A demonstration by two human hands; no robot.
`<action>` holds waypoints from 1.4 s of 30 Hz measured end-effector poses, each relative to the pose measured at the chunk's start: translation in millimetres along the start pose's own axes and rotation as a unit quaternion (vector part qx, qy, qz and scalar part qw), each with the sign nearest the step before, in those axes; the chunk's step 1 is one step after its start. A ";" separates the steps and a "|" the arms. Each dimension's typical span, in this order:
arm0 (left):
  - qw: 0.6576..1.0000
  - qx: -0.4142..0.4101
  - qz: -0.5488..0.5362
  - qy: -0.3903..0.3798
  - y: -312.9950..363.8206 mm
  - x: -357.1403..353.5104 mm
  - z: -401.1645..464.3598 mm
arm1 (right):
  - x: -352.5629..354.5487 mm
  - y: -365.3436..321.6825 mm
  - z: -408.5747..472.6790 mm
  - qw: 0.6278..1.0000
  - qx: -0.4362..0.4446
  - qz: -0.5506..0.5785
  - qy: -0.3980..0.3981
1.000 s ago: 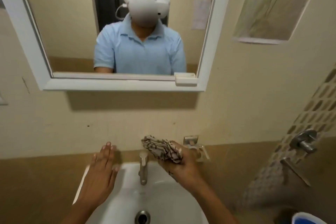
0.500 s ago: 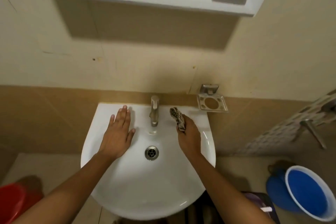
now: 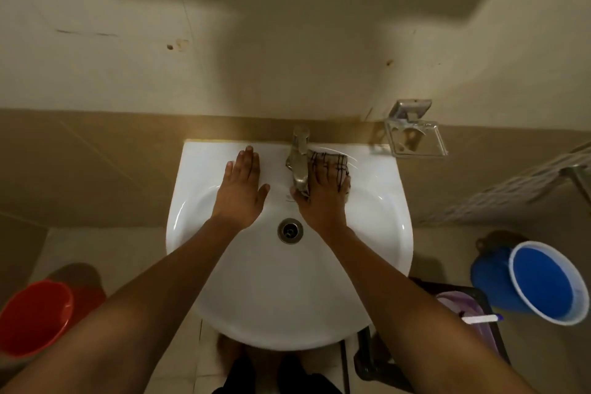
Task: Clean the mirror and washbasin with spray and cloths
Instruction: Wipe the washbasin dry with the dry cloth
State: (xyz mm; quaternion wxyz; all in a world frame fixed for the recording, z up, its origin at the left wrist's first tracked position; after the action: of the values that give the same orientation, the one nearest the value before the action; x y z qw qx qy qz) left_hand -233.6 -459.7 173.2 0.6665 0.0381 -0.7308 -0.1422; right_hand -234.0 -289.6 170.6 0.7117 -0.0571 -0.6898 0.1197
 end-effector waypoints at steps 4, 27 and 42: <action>1.000 0.002 -0.004 -0.017 -6.1 -13.0 3.6 | -5.0 16.1 -6.2 0.994 0.079 -0.075 -0.032; 1.000 -0.001 -0.003 -0.004 -11.2 -11.2 3.8 | 39.7 152.7 -8.3 0.987 -0.157 -0.032 -0.025; 0.999 -0.026 -0.007 -0.026 -15.6 -8.5 0.6 | -0.6 21.2 37.2 0.997 0.065 -0.014 -0.037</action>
State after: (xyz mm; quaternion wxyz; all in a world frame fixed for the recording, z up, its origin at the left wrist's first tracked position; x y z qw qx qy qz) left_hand -235.4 -472.4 161.0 0.6467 0.0223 -0.7439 -0.1672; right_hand -273.1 -272.4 166.3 0.6896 0.0031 -0.7072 0.1560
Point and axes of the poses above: each hand's wrist, its own z-axis towards the middle knuckle, its own x-axis out of the back of the hand, y = z × x, the point moved 9 cm from there along z, towards the middle knuckle, and after that the axes turned 2 degrees about -z, right-handed, at the moved point
